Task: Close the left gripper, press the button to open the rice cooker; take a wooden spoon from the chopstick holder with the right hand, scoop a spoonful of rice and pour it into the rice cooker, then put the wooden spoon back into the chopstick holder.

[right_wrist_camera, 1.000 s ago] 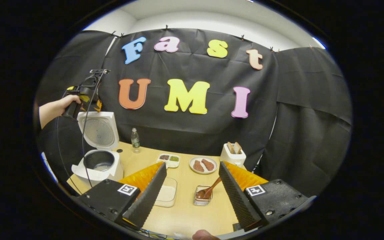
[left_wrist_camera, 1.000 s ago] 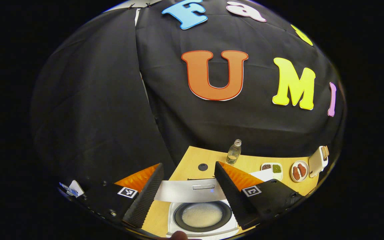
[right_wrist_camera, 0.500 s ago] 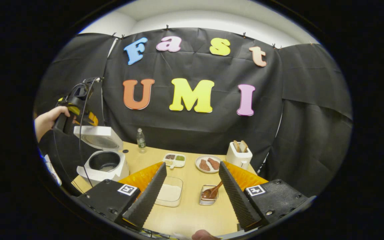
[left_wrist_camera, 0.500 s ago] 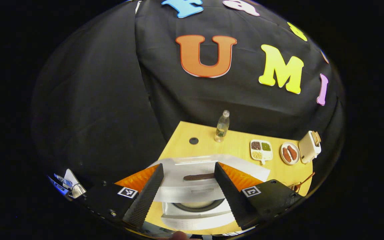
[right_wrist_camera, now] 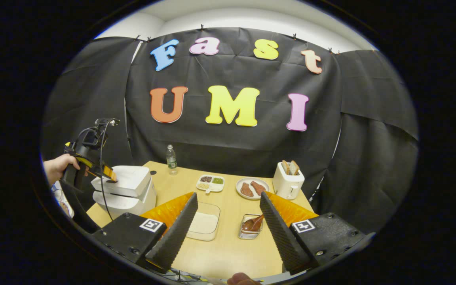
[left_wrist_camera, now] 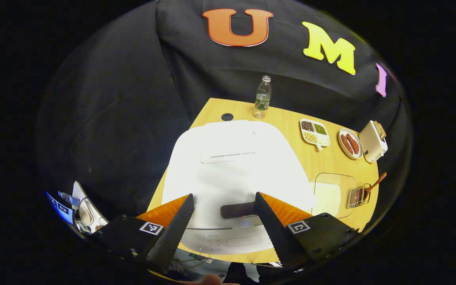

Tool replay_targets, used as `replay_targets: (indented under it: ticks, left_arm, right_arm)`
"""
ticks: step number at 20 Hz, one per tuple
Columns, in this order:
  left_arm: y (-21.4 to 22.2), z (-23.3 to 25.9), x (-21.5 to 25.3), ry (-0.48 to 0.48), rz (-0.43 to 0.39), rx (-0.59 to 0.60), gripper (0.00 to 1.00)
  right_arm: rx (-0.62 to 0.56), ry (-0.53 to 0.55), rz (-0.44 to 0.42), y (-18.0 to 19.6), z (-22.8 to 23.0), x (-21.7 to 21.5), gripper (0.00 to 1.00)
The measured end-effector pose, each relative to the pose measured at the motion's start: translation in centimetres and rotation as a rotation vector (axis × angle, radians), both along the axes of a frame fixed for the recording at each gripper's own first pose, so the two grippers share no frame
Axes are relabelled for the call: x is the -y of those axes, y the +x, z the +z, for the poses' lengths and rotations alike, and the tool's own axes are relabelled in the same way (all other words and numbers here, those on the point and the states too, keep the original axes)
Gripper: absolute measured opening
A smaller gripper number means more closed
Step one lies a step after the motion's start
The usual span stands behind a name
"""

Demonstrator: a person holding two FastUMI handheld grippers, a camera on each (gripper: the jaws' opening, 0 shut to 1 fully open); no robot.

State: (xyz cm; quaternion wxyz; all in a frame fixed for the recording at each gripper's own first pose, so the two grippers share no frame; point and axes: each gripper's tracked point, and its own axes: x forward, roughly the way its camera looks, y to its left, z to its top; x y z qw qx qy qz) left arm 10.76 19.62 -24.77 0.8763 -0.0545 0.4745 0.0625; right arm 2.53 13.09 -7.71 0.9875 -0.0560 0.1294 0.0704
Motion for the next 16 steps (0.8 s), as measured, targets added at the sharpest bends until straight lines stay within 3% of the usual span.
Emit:
replay_targets:
  ticks: [7, 16]
  left_arm:
    - [-0.8, -3.0, 0.4, -0.033, -0.016, -0.087, 0.94]
    - [-0.2, -3.1, 0.4, -0.031, -0.044, -0.085, 0.98]
  right_arm:
    - [-0.021, -0.002, 0.002, 0.1, -0.4, -0.1, 1.0]
    - [-0.03, -0.005, -0.001, 0.1, -0.7, -0.4, 1.0]
